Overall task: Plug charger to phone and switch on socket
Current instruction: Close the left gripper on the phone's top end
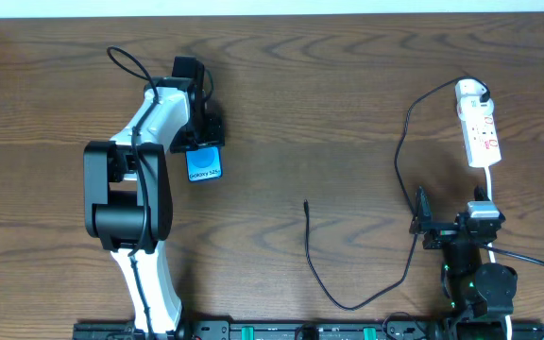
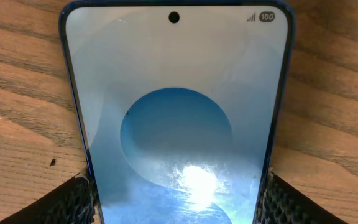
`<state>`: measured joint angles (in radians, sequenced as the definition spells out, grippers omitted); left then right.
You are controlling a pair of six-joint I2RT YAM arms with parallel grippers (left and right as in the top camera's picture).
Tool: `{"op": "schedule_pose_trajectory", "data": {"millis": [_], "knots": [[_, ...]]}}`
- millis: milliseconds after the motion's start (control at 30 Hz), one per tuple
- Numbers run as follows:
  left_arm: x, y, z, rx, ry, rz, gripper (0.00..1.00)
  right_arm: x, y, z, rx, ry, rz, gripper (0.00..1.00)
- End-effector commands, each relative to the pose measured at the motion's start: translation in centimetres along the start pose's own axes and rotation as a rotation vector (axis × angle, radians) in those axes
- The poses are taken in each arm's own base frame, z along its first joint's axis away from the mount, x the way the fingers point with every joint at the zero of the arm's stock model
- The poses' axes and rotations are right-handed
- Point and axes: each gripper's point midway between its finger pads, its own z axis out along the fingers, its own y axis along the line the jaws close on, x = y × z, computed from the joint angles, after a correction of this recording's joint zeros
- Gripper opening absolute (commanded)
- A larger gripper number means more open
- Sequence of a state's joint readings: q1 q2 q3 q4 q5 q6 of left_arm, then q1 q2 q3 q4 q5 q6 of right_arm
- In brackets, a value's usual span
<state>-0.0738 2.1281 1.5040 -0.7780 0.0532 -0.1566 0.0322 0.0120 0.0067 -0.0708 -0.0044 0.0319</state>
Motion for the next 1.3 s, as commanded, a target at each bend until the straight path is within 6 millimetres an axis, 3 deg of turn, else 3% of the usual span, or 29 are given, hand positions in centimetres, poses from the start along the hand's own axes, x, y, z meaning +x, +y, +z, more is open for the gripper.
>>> {"op": "schedule_pose_trajectory", "data": {"millis": [0,100,1267], "knots": [[1.27,0.72,2.08,-0.027,0.062,0.001,0.19,0.04,0.24,-0.03,-0.010,0.000,-0.019,0.99],[1.27,0.72,2.08,-0.027,0.062,0.001,0.08,0.04,0.24,-0.03,-0.010,0.000,-0.019,0.99],[1.27,0.71,2.08,-0.026,0.062,0.000,0.07,0.06,0.23,-0.03,-0.010,0.000,-0.019,0.99]]}}
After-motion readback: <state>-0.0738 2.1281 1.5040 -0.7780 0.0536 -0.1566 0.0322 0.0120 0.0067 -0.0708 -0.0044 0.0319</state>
